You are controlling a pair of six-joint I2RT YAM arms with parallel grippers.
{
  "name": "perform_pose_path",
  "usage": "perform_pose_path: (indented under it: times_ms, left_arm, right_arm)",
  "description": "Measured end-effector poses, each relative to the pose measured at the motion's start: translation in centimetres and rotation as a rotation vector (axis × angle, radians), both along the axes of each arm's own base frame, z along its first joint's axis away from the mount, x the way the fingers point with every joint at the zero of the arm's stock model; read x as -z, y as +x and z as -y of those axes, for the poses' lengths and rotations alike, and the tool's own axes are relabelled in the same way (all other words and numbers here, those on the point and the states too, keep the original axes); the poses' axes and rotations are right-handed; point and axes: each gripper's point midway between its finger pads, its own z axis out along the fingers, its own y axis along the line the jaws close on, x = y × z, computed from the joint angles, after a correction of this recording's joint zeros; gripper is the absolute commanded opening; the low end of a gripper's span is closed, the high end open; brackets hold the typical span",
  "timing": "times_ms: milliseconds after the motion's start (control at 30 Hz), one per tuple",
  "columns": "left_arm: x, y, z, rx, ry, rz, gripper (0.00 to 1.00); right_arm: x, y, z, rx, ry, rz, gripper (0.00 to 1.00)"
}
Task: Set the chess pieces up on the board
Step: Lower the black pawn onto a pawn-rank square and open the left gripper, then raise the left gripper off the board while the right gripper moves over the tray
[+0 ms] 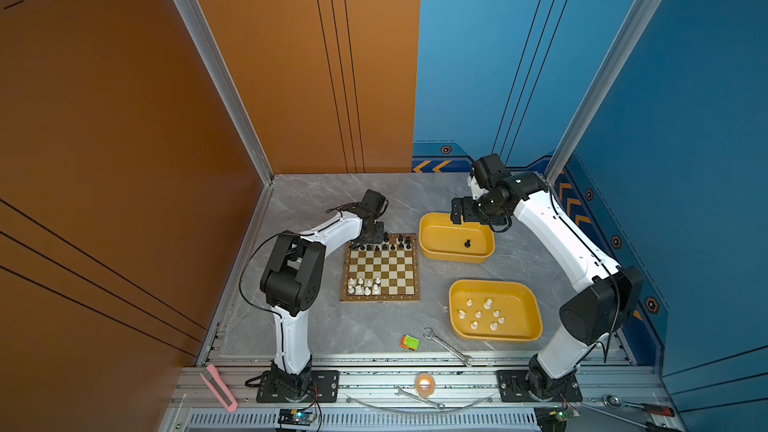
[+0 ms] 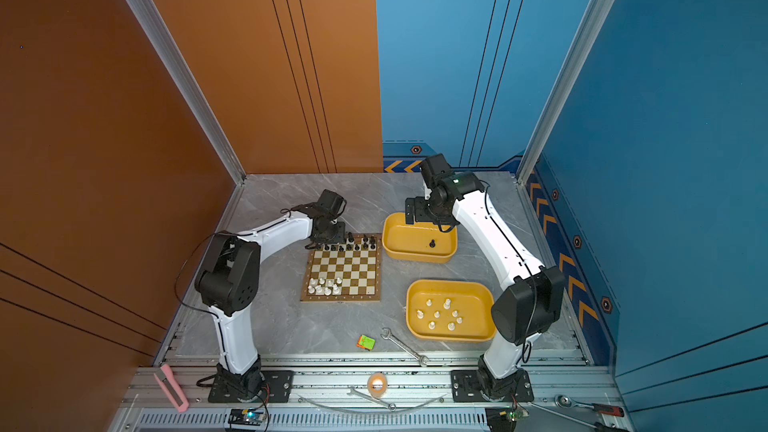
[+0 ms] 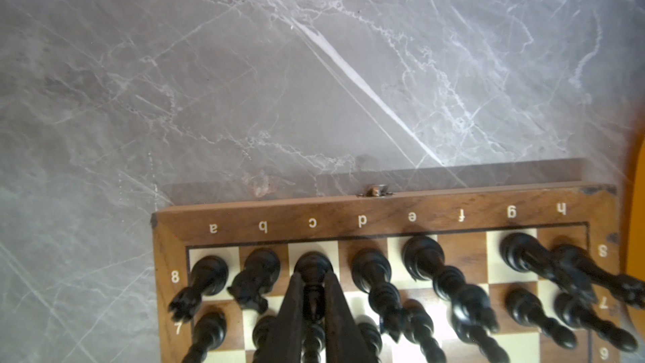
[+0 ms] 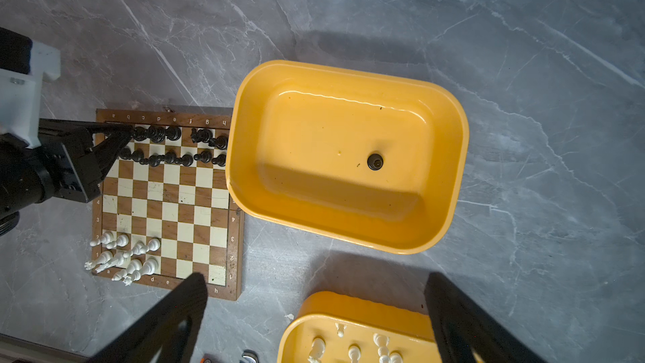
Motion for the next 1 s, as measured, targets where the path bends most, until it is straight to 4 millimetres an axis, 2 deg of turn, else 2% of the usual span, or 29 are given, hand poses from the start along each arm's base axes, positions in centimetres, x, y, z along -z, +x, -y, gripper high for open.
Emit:
perform_pose_path:
  times_ms: [367,667,800,1000]
  left_arm:
    - [0.0,0.0,0.1,0.004,-0.003,-0.002,0.33]
    - [-0.3,0.2,0.4,0.010,-0.016,0.004,0.48]
    - [-1.1,0.7,0.7,0.010,-0.026,0.023,0.53]
    - [-3.6,2.0,1.3,0.014,-0.056,0.081,0.56]
  right_arm:
    - [0.3,0.1,0.0,-0.001,-0.003,-0.009,1.00]
    - [-0.6,0.5,-0.2,0.000,0.006,0.016,1.00]
    - [-0.6,0.5,-0.1,0.002,0.002,0.018,1.00]
    - [-0.1,0.9,0.4,0.016,-0.015,0.011,1.00]
